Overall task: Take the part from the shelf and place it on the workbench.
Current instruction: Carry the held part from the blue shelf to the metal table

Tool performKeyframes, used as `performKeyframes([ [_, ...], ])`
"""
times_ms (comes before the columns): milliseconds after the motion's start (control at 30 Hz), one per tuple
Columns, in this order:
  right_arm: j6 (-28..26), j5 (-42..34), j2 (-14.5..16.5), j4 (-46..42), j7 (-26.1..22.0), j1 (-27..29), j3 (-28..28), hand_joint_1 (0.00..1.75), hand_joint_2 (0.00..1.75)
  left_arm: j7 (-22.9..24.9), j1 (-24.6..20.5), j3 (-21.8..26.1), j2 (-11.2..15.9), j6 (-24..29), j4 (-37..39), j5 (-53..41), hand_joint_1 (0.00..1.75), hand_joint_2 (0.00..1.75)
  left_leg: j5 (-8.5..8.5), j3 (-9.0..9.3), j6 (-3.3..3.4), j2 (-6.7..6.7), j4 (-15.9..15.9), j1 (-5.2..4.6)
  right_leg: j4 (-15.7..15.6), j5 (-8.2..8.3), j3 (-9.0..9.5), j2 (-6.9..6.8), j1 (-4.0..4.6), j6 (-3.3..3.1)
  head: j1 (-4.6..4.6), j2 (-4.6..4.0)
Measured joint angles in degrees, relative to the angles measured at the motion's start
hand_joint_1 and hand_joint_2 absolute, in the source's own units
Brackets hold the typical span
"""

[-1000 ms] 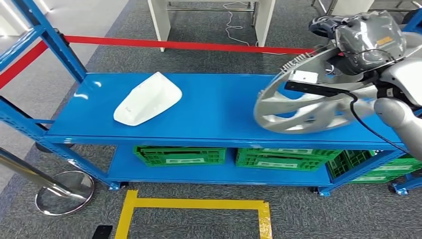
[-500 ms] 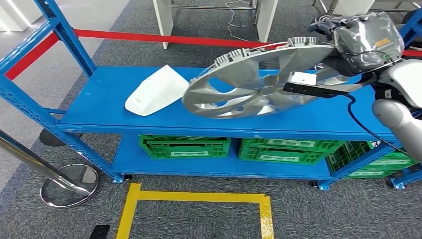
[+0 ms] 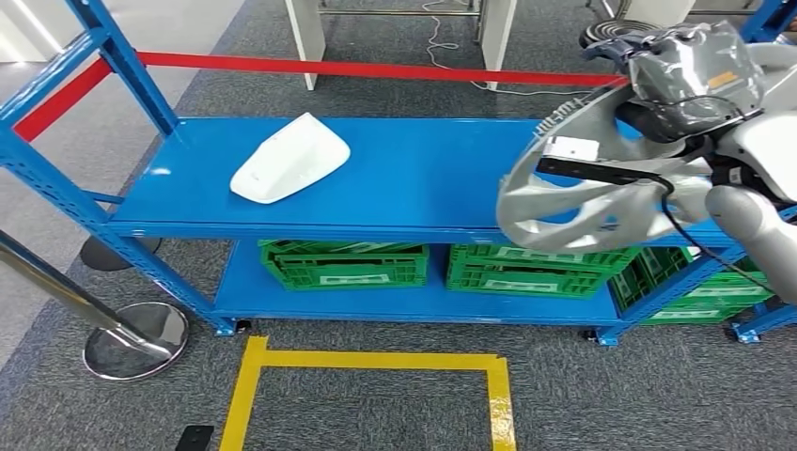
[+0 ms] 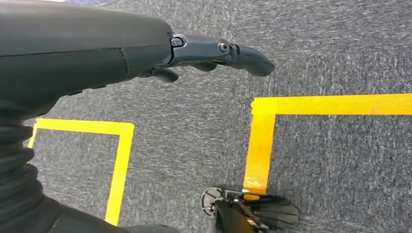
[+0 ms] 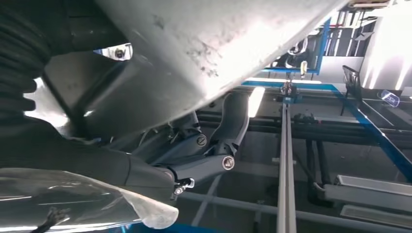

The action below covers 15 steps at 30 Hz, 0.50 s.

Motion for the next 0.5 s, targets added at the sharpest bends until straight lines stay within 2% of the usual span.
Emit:
performKeyframes([
  [100,0.0,0.0,0.0,0.0,0.0,-0.1,0.0,1.75,1.75,0.0,0.0,0.0,0.0,0.0,0.0,0.0,0.00,1.75,0.38,-0.05,0.86,0.08,-1.4,-0.16,-0.2,0.85,-0.62,0.11,-0.10,1.11,0.00,0.00],
  [133,0.0,0.0,0.0,0.0,0.0,-0.1,0.0,1.75,1.75,0.0,0.0,0.0,-0.1,0.0,0.0,0.0,0.00,1.75,0.82,-0.25,1.29,0.18,-1.7,-0.10,0.1,0.45,-1.02,0.17,-0.17,1.38,0.03,0.00],
  [167,0.0,0.0,0.0,0.0,-0.1,-0.1,0.0,1.75,1.75,0.0,-0.1,0.0,-0.1,0.0,0.0,0.0,0.00,1.75,1.33,-0.55,1.80,0.28,-2.0,0.00,1.4,-0.81,-1.71,0.24,-0.19,1.59,0.09,0.00],
  [200,0.0,0.0,0.0,0.0,-0.1,-0.1,0.0,1.75,1.75,0.0,-0.2,0.0,-0.2,0.0,0.0,-0.1,0.00,1.75,1.83,-0.92,2.18,0.37,-2.2,0.07,3.9,-2.85,-2.79,0.28,-0.20,1.69,0.16,0.00],
  [267,-0.2,0.6,0.0,0.0,-0.2,0.0,0.1,1.75,1.75,0.0,-0.2,0.0,-0.2,0.0,0.0,-0.1,0.00,1.75,2.58,-1.91,2.56,0.40,-2.2,-0.06,11.4,-7.34,-5.28,0.31,-0.13,1.88,0.27,0.00],
  [300,-0.3,1.0,0.0,0.0,-0.3,0.1,0.1,1.75,1.75,0.0,-0.2,0.0,-0.2,0.0,0.0,-0.2,0.00,1.75,2.93,-2.39,2.56,0.40,-2.1,-0.12,14.4,-8.47,-6.05,0.31,-0.13,1.97,0.27,0.00],
  [333,-0.6,1.5,0.0,0.0,-0.4,0.2,0.2,1.75,1.75,0.1,-0.2,0.0,-0.3,0.0,0.0,-0.3,0.00,1.75,3.27,-2.87,2.52,0.40,-2.0,-0.15,15.6,-8.47,-5.94,0.30,-0.13,2.04,0.26,0.00],
  [367,-0.9,2.0,0.0,0.0,-0.5,0.3,0.2,1.75,1.75,0.1,-0.2,0.0,-0.3,0.0,0.0,-0.4,0.00,1.75,3.55,-3.31,2.44,0.40,-1.9,-0.15,14.7,-7.55,-4.84,0.29,-0.14,2.06,0.27,0.00],
  [433,-1.8,3.2,0.0,-0.1,-0.7,0.2,0.2,1.75,1.75,0.2,-0.2,0.0,-0.4,0.0,0.0,-0.5,0.00,1.75,3.92,-4.05,2.17,0.38,-1.5,-0.12,7.4,-4.89,0.12,0.23,-0.17,2.01,0.27,0.00],
  [500,-2.7,4.5,0.0,-0.4,-1.1,0.0,0.3,1.75,1.75,0.3,-0.3,0.0,-0.4,0.0,0.0,-0.7,0.00,1.75,4.30,-4.69,1.67,0.31,-1.0,-0.25,0.9,-4.06,4.28,0.27,0.00,1.90,0.25,0.00],
])
